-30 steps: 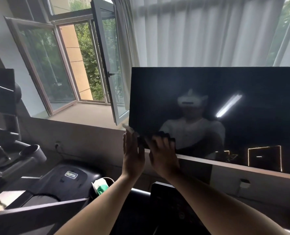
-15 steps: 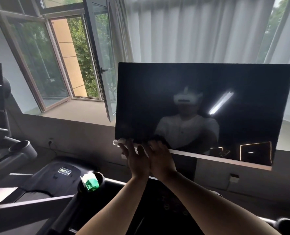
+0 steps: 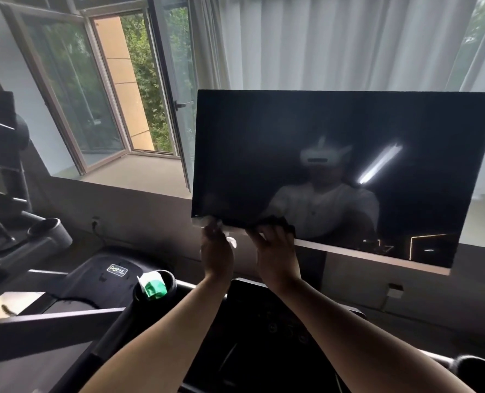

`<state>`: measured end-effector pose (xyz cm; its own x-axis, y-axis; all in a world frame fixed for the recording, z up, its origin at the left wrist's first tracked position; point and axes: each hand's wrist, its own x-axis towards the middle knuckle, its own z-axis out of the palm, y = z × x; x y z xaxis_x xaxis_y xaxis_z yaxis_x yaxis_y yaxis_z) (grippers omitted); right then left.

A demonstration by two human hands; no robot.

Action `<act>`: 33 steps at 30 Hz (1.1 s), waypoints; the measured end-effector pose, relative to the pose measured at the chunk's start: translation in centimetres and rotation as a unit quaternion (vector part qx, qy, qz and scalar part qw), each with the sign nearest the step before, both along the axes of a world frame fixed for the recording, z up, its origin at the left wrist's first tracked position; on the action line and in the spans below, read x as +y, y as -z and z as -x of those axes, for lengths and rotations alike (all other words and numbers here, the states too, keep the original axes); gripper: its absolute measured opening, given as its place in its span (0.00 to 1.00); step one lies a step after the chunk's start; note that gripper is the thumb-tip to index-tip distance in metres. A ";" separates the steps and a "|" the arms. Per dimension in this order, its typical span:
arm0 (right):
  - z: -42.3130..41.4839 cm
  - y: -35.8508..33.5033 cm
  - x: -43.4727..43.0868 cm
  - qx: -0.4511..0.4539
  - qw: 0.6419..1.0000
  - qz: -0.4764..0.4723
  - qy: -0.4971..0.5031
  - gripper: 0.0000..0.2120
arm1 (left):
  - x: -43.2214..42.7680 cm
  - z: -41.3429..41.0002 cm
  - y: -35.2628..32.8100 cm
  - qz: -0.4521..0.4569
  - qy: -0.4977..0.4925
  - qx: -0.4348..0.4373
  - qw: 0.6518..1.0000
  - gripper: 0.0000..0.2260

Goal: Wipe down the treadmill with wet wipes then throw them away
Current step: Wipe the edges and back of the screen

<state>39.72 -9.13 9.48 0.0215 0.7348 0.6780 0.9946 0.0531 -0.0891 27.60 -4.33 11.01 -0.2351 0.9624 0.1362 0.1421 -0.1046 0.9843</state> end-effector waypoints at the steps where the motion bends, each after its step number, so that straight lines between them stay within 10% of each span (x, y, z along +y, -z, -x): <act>1: -0.2 0.1 0.0 0.005 1.000 -0.003 -0.007 0.31 | -0.3 -0.3 0.2 0.004 0.020 0.015 1.000 0.15; 20: -1.0 -0.2 -1.1 0.059 0.996 0.006 -0.061 0.23 | 0.8 -1.1 0.7 0.057 -0.059 -0.071 0.994 0.10; 33: -0.9 0.2 -1.1 0.087 0.994 -0.013 -0.062 0.22 | 3.2 1.5 0.6 0.012 0.014 -0.306 0.952 0.11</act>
<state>40.61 -10.24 9.32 0.0495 0.7213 0.6909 0.9501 0.1794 -0.2554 26.08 -1.18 10.46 -0.2373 0.9706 -0.0408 -0.4616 -0.0757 0.8838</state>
